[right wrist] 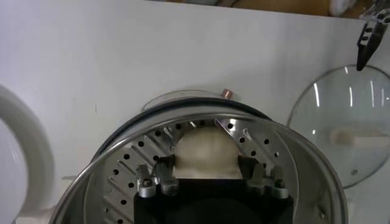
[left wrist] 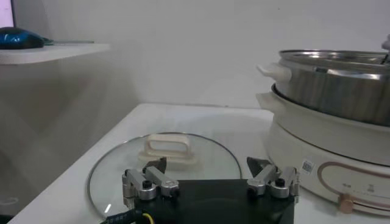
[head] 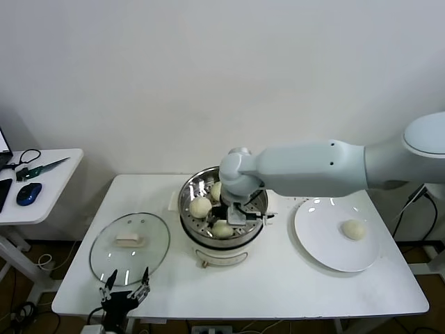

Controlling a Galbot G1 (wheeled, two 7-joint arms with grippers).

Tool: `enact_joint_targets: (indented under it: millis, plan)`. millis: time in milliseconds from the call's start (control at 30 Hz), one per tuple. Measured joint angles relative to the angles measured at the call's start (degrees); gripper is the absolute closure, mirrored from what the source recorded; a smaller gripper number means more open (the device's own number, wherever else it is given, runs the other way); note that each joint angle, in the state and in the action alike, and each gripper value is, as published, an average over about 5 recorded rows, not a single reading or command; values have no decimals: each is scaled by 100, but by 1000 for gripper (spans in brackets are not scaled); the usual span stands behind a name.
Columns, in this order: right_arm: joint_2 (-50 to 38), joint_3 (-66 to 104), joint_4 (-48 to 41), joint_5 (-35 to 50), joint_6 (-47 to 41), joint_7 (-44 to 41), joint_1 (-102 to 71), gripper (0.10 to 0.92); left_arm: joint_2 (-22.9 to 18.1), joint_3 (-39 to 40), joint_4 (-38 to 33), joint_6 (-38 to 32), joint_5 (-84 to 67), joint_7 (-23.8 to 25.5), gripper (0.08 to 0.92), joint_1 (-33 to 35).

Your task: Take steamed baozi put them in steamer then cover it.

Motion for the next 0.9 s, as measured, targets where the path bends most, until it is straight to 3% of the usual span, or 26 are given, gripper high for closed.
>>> enact_joint_targets:
  millis: [200, 400, 667, 900]
  plan:
    - [-193, 134, 24, 321, 78, -189, 121, 203, -1, 4, 5, -3, -6, -3, 177, -14]
    - [-740, 21, -90, 1206, 85, -637, 597, 203, -1, 20, 9, -4, -4, -4, 177, -22]
    - [-1873, -594, -854, 2637, -461, -1306, 1255, 203, 49, 54, 62, -10, 1, 1, 177, -62]
    - [-2982, -642, -1549, 2966, -912, -1556, 1049, 203, 74, 83, 67, 12, -18, 26, 177, -119]
